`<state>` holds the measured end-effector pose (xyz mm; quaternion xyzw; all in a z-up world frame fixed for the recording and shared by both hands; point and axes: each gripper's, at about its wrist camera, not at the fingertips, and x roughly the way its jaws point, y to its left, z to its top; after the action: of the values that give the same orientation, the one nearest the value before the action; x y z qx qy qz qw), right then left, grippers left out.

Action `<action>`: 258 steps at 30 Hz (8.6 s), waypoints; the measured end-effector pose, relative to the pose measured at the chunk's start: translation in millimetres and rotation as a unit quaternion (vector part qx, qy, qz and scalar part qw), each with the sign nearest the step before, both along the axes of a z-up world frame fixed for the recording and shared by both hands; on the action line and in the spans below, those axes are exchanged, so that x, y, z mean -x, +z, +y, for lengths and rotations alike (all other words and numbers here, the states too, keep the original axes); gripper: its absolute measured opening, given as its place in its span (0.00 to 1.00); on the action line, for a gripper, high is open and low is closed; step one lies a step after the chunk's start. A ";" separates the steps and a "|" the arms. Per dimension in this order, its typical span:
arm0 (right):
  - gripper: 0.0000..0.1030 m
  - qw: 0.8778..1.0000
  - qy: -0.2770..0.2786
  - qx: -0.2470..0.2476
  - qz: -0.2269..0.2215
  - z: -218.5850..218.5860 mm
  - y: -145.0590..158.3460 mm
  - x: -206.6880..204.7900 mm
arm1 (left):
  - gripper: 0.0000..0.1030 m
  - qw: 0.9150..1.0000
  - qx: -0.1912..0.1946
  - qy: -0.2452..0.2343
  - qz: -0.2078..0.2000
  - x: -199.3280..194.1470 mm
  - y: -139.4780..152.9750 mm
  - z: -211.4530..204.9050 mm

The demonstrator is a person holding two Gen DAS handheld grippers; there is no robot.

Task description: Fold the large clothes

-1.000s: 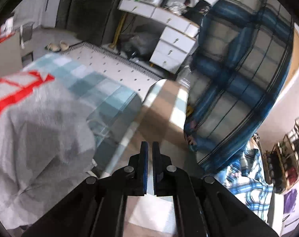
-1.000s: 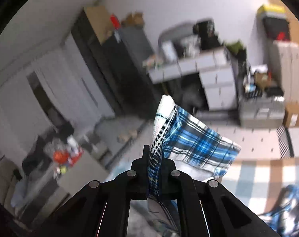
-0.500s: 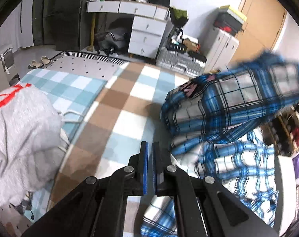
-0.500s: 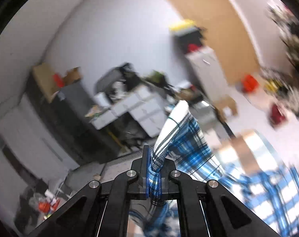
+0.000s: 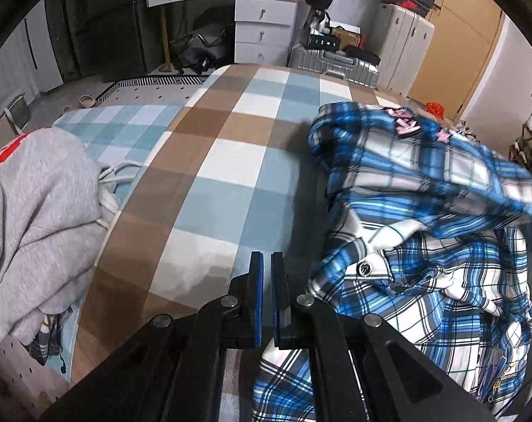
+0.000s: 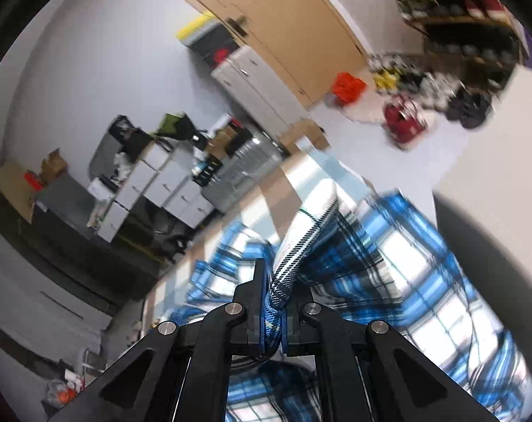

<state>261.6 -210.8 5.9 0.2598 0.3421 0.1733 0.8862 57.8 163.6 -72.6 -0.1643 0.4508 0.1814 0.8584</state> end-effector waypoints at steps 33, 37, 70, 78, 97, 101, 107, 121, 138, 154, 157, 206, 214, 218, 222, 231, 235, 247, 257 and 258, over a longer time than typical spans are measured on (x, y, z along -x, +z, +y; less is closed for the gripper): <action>1.00 0.926 0.102 0.355 -0.072 45.9 -10.0 85.6 | 0.70 0.875 -0.380 -0.295 0.043 -58.0 -16.8 -109.3; 1.00 0.883 0.170 0.422 -0.116 82.9 -26.9 103.2 | 0.70 0.856 -0.408 -0.311 0.063 -64.6 -23.8 -112.3; 0.10 0.904 0.243 0.350 -0.031 117.6 -42.6 59.5 | 0.74 0.885 -0.231 -0.403 0.033 -62.9 3.1 -122.5; 0.59 0.921 0.237 0.306 -0.036 108.9 -41.8 80.1 | 0.34 0.878 -0.221 -0.419 0.068 -81.0 -3.0 -107.3; 0.84 0.928 0.232 0.286 -0.059 100.5 -41.2 87.6 | 0.08 0.839 -0.238 -0.469 0.137 -62.6 -11.8 -136.0; 0.84 0.933 0.232 0.270 -0.047 100.0 -44.5 85.8 | 0.00 0.846 -0.196 -0.475 0.138 -74.7 -10.7 -124.3; 0.84 0.931 0.233 0.277 -0.039 105.0 -47.7 87.4 | 0.00 0.878 -0.142 -0.441 0.116 -80.5 14.7 -101.1; 0.83 0.855 0.263 0.441 -0.071 150.0 -98.0 81.4 | 0.00 0.891 -0.105 -0.439 0.053 -14.2 72.0 -78.7; 0.17 0.914 0.322 0.246 -0.001 137.0 -46.6 76.8 | 0.00 0.926 -0.026 -0.377 0.005 -28.2 74.5 -61.0; 0.90 0.955 0.152 0.250 0.053 75.5 -50.8 30.2 | 0.50 0.931 -0.030 -0.364 -0.009 -12.3 81.4 -89.2; 0.89 0.942 0.134 0.277 0.136 61.0 -89.0 8.1 | 0.79 0.942 -0.070 -0.324 -0.048 -33.3 83.6 -93.1; 1.00 0.989 0.112 0.050 -0.085 -36.9 27.0 224.1 | 0.79 0.983 0.022 -0.163 -0.086 96.5 90.1 -113.3; 1.00 0.962 0.221 0.154 -0.036 42.3 62.4 67.1 | 0.79 0.975 0.023 -0.218 -0.042 -71.9 117.6 -98.7; 1.00 0.946 0.270 0.179 0.019 83.9 45.3 -19.1 | 0.79 0.962 -0.004 -0.274 0.015 -149.3 95.7 -101.1; 0.99 0.913 0.323 0.245 0.046 129.0 -1.2 -89.2 | 0.79 0.951 0.098 -0.287 0.057 -221.1 50.7 -81.8; 0.95 0.871 0.405 0.267 0.080 171.2 -79.7 -166.3 | 0.79 0.928 0.120 -0.340 0.095 -283.0 -1.0 -81.9; 0.93 0.868 0.411 0.261 0.096 175.6 -90.9 -184.9 | 0.79 0.920 0.134 -0.350 0.116 -287.2 -13.8 -82.5; 0.10 0.879 0.386 0.253 0.123 182.3 -98.1 -187.4 | 0.05 0.912 0.167 -0.360 0.102 -287.0 -9.2 -82.1; 0.07 0.919 0.298 0.251 0.057 182.2 -23.2 -181.2 | 0.02 0.949 0.088 -0.299 0.039 -279.0 55.1 -70.4; 0.07 0.921 0.297 0.248 0.049 184.0 -14.8 -179.8 | 0.02 0.952 0.077 -0.295 0.026 -275.4 65.9 -68.7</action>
<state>441.5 -26.8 -8.9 -0.0741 0.4788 0.3254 0.8120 333.2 94.9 -6.8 -0.0845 0.5142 -0.1108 0.8462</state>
